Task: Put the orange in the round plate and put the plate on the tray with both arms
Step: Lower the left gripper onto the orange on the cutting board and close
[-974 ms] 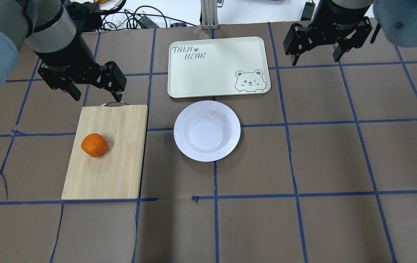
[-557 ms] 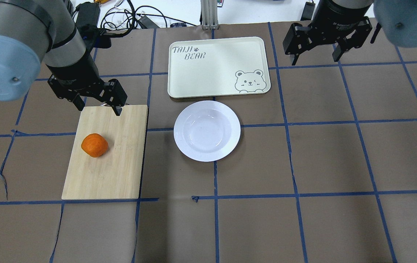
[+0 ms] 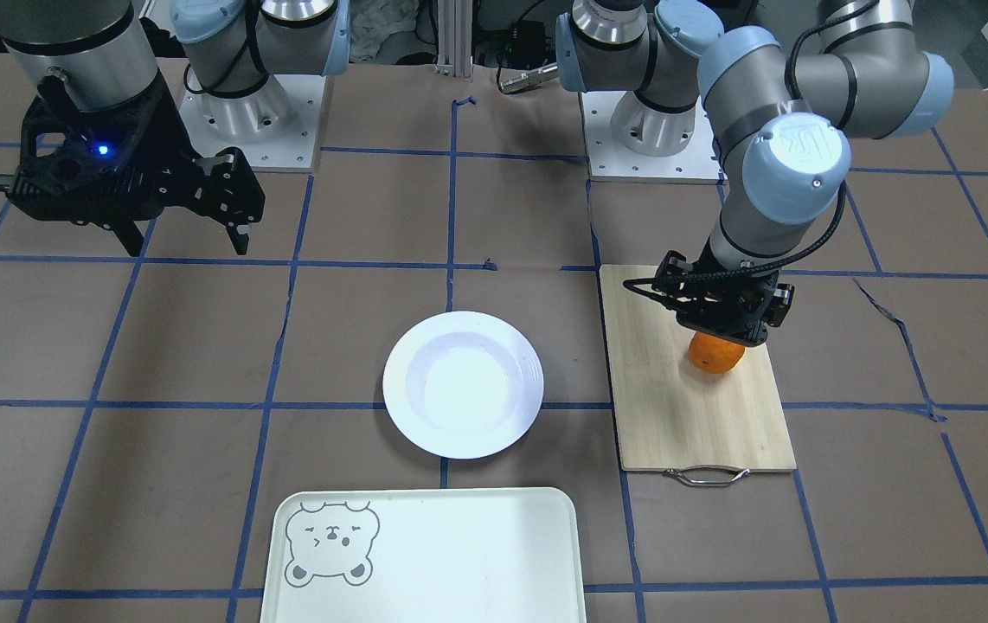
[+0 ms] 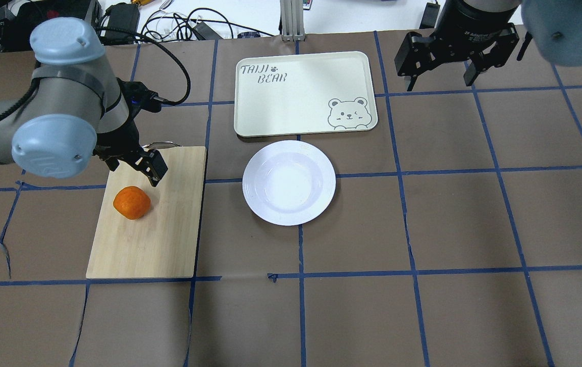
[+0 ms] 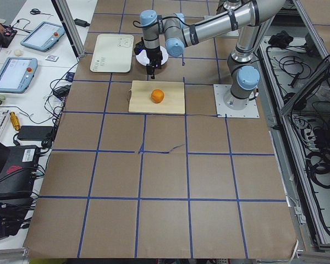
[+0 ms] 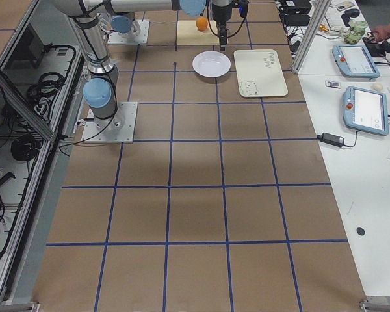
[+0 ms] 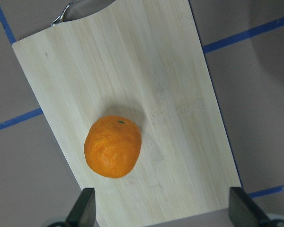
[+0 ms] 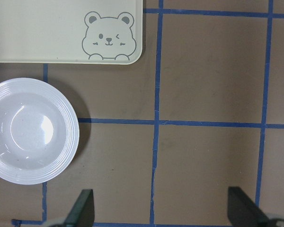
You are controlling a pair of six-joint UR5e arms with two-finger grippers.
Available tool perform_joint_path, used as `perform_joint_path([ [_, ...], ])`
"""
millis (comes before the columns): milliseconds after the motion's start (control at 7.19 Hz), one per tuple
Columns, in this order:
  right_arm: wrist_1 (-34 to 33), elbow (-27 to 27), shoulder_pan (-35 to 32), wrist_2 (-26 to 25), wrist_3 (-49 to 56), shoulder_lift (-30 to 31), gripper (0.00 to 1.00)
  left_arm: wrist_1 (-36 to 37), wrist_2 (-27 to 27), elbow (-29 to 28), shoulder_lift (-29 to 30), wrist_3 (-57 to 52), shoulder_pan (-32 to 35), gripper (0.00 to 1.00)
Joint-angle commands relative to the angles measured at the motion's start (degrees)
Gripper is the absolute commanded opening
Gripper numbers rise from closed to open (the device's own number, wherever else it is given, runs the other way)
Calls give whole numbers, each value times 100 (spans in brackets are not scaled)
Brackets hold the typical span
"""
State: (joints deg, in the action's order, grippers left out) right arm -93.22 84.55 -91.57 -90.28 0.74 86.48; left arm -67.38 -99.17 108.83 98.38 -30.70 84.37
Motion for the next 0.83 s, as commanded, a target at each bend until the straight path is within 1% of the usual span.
perform_joint_path([
  [0,-4,0,-10,1,-56,0,100,883,-24,279,444,-829,-157,100],
  [139,5,0,-10,1,-65,0,100,894,-76,323,550,-1310,-201,100],
  [278,-4,0,-2,1,-65,0,100,902,-198,454,638,-1489,-332,96],
  [557,-4,9,-10,1,-73,0,100,876,-208,621,665,-1509,-483,96],
  [696,5,0,-2,1,-74,0,100,902,-199,761,657,-1483,-492,83],
])
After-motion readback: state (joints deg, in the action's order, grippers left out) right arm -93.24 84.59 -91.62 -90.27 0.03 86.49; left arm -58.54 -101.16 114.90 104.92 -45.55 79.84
